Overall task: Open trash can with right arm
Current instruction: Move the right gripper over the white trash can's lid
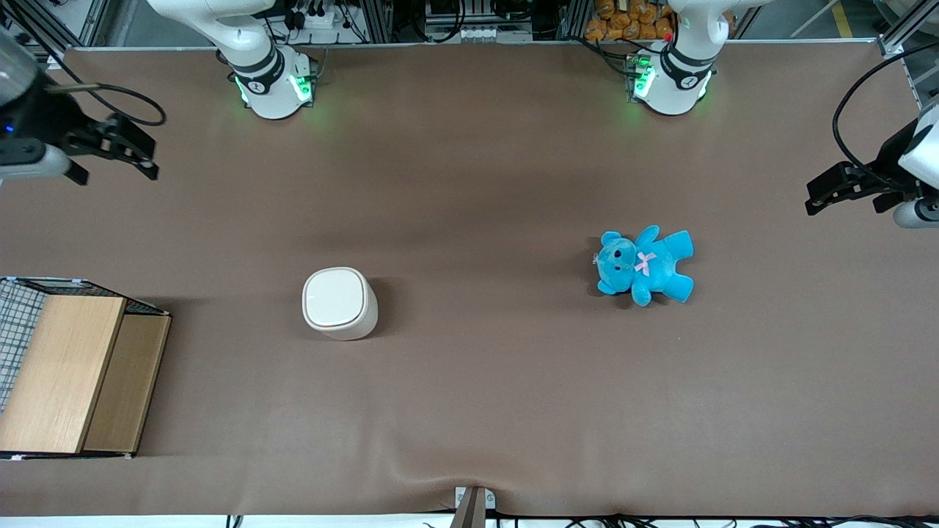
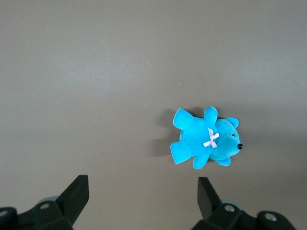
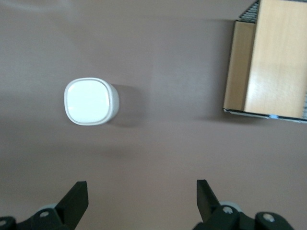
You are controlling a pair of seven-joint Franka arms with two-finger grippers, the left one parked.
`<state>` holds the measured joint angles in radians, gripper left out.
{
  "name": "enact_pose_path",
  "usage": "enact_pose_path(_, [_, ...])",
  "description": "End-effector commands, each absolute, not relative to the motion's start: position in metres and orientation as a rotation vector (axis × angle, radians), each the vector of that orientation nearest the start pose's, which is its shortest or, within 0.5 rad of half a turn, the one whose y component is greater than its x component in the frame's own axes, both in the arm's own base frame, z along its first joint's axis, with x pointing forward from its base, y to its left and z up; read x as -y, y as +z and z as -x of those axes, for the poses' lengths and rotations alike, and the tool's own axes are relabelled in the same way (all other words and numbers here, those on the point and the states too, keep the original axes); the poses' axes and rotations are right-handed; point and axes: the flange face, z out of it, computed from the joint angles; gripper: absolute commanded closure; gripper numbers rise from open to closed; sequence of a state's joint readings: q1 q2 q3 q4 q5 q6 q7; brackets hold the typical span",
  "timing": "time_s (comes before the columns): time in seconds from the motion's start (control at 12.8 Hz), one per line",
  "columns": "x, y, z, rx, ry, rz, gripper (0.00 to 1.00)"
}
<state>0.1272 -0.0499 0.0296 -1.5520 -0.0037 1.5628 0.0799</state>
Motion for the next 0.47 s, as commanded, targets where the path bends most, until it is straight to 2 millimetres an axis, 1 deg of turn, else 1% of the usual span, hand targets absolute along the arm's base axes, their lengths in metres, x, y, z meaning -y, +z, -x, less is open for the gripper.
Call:
enact_pose_path(0.0, [-0.138,0.643,-0.528,0.025,-0.115,3.135,0.0])
enact_pose_path(0.08, [-0.158,0.633,-0.53,-0.028,-0.098,3.135,0.0])
enact_pose_path(0.16, [-0.187,0.618,-0.529,-0.083,-0.059,3.138,0.0])
enact_pose_path(0.23, [-0.206,0.6,-0.532,-0.124,-0.019,3.142,0.0])
enact_pose_path(0.31, [-0.229,0.584,-0.535,-0.159,-0.014,3.14,0.0])
enact_pose_path(0.39, [-0.241,0.57,-0.539,-0.16,-0.002,3.153,0.0])
